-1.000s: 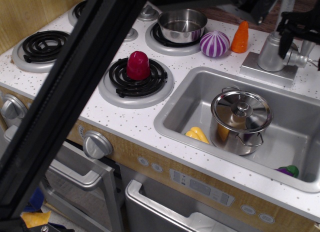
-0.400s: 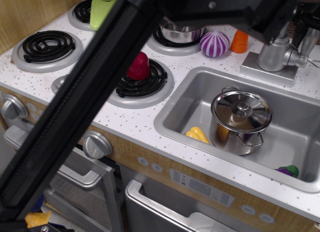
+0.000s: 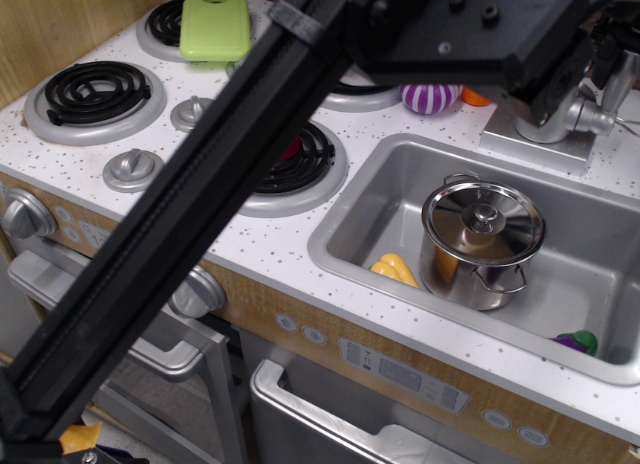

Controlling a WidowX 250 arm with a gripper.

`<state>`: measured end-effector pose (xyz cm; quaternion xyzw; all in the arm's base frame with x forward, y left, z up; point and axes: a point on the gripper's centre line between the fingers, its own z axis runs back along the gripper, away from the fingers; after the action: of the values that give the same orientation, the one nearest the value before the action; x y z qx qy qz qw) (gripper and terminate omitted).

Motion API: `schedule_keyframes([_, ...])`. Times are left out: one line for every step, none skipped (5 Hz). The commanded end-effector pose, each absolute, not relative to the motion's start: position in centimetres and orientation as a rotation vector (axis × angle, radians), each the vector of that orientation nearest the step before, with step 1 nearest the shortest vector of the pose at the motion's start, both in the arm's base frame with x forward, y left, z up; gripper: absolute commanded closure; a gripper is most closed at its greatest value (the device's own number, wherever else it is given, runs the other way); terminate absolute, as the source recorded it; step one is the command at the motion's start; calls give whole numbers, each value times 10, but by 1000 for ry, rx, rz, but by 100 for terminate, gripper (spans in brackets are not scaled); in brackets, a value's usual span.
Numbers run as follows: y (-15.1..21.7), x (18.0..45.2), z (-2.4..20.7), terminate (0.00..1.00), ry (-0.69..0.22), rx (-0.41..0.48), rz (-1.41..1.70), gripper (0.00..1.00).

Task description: Turn lever vertical to front

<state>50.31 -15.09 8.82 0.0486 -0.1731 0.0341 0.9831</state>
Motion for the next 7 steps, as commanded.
schedule_keyframes([-141,517,124,0,-438,94,58,0])
schedule_keyframes([-135,522,124,0,-440,117,66,0])
schedule_keyframes([-138,519,122,0,-432,106,83,100])
schedule_keyframes([-142,509,123,0,-412,107,119,100])
schedule_keyframes([-146,488,126,0,-373,106,159,100])
schedule_keyframes([-145,472,123,0,-355,88,183,100])
schedule_keyframes([-148,461,116,0,-346,73,211,100])
